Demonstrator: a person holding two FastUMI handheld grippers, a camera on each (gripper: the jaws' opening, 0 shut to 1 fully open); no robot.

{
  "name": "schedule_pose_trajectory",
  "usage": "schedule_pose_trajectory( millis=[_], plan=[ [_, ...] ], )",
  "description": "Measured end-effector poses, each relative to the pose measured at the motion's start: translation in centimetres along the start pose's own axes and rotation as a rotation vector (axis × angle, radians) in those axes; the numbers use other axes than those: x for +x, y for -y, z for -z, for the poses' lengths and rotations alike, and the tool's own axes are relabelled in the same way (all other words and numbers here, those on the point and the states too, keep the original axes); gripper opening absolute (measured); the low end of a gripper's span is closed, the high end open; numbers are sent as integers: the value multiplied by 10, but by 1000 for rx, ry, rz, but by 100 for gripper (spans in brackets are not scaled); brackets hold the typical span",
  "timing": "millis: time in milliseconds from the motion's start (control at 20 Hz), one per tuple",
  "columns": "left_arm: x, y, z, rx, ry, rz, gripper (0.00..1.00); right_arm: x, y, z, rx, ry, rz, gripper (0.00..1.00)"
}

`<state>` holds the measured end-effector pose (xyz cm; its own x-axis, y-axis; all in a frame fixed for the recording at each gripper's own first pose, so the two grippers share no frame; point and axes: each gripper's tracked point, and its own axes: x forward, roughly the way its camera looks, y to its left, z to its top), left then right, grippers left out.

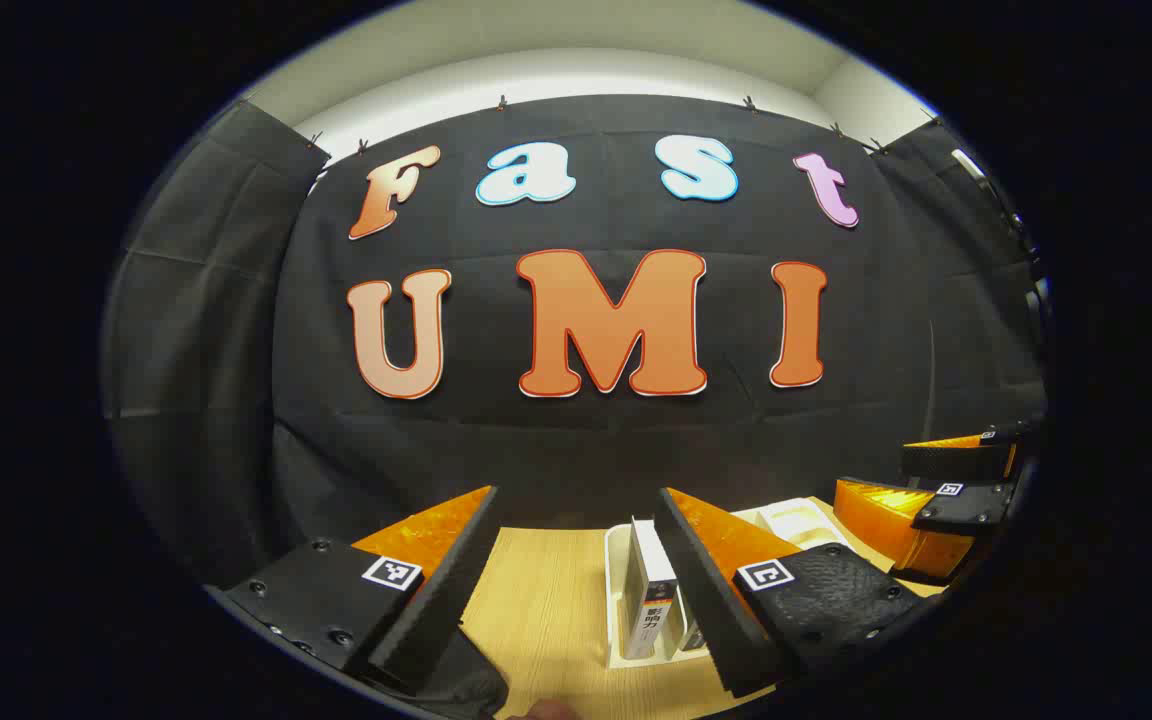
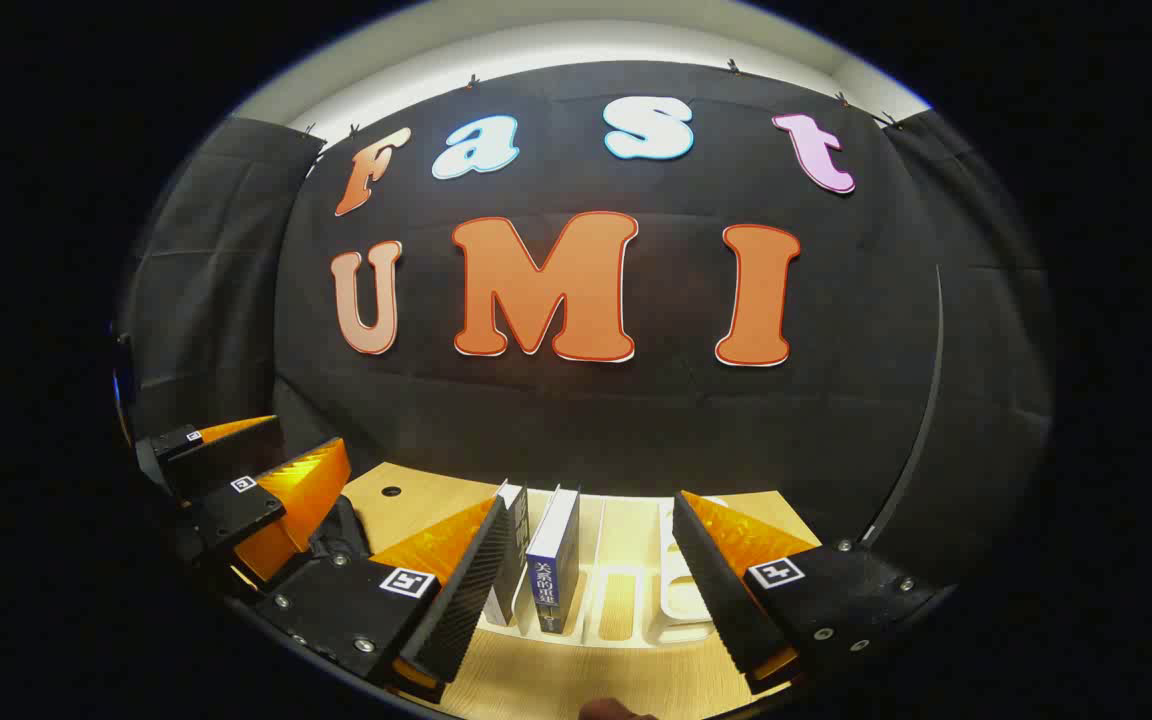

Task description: Open the schoolbag, grab two books from the bookshelf and put them into the schoolbag.

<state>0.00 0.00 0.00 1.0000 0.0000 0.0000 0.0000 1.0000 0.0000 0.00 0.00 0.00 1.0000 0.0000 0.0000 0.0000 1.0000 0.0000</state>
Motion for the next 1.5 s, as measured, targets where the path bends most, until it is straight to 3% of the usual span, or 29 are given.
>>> schedule_pose_trajectory(
  millis=[1250,1500],
  plan=[
    [-4,-1,7,10,4,8,99,0,1,4,12,-21,5,98],
    [-5,-6,17,65,-10,-13,99,0,2,6,20,-31,8,98]
  ],
)
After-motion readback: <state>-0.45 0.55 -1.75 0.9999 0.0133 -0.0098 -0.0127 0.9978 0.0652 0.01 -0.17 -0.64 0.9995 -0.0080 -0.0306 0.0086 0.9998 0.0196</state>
